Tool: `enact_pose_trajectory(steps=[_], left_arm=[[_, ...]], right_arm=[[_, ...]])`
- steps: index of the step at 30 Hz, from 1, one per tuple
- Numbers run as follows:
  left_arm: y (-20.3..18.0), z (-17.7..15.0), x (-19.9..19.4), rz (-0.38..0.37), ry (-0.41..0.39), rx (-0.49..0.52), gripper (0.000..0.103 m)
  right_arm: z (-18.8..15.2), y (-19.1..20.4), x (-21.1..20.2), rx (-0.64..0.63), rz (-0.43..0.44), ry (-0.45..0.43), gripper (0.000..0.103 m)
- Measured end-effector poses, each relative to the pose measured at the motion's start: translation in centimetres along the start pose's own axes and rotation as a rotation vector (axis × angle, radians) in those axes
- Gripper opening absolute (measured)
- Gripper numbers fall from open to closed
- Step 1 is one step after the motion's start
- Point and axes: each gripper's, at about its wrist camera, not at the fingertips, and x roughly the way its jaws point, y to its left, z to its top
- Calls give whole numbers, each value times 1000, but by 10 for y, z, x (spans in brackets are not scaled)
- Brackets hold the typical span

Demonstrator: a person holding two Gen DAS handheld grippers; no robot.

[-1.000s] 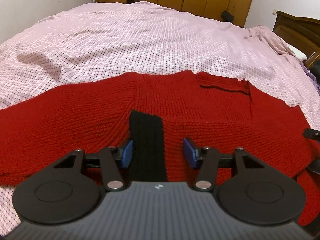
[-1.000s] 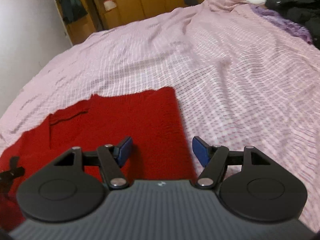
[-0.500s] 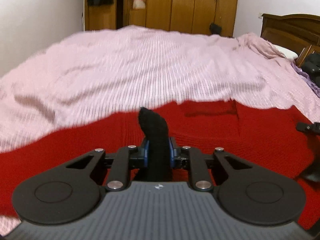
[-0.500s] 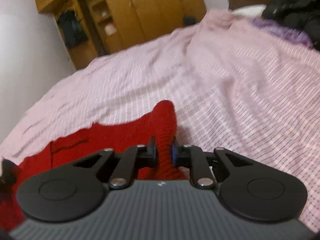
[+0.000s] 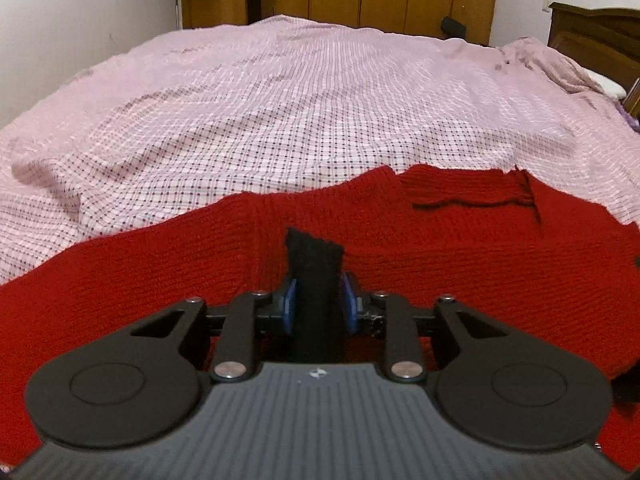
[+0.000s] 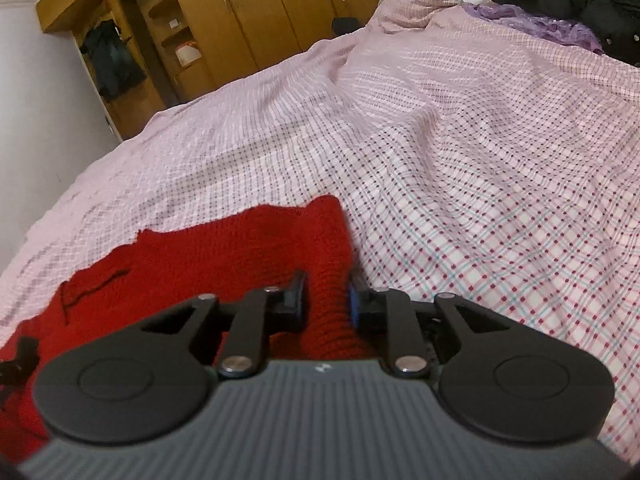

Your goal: Fold small clothes

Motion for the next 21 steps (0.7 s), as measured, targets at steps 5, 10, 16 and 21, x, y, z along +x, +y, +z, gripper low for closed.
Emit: enact_pose_trajectory(steps=[5, 10, 16, 21], left_arm=[[11, 2, -17, -27, 32, -56, 46], [22, -4, -55, -4, 26, -62, 55], [54, -13, -102, 46, 5, -111, 59], [83, -27, -137, 99, 5, -170, 65]], right_arm=[[5, -6, 2, 36, 26, 21, 27], [13, -10, -19, 95, 49, 48, 44], [14, -3, -73, 44, 61, 14, 52], [9, 9, -124, -26, 93, -26, 52]])
